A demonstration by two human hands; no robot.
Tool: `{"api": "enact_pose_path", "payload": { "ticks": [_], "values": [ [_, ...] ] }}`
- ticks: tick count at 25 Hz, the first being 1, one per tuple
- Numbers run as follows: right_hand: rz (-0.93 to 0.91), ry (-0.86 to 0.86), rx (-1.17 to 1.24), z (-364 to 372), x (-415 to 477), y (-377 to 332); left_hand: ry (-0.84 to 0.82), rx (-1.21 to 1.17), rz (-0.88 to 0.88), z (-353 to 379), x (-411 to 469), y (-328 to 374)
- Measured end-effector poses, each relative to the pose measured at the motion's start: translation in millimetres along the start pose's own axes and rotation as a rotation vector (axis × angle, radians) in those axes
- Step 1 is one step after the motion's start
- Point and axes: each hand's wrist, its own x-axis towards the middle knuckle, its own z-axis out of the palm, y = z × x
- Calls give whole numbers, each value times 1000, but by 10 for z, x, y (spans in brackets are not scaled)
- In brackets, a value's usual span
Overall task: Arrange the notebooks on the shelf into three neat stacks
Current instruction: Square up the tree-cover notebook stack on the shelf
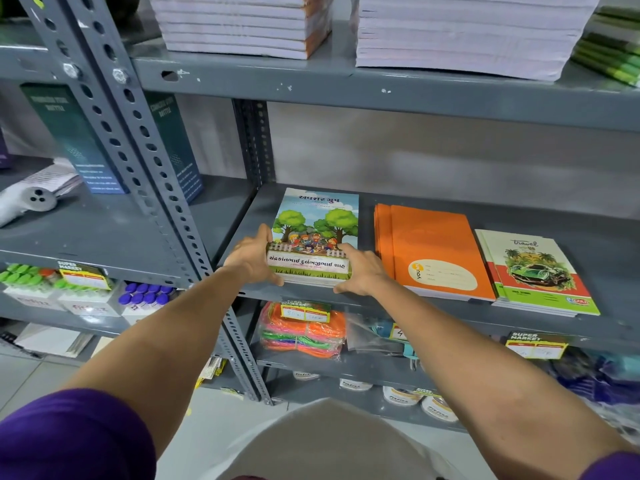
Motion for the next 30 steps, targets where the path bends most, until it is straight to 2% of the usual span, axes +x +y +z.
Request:
{"api": "enact_pose_path", "payload": {
  "ticks": [4,7,10,14,30],
  "values": [
    [55,-19,3,-26,-4,-28,-11,-4,1,-17,18,0],
    [183,-136,1,-103,69,-99,-72,32,13,-60,53,46],
    [207,-215,-67,-151,87,-176,-126,103,-35,-97,87,125],
    [259,-207,-5,-134,94,-169,-241,177,-65,-142,123,185],
    [272,-186,24,-159,-10,-238,-218,199,-40,-102,76,154]
  ]
}}
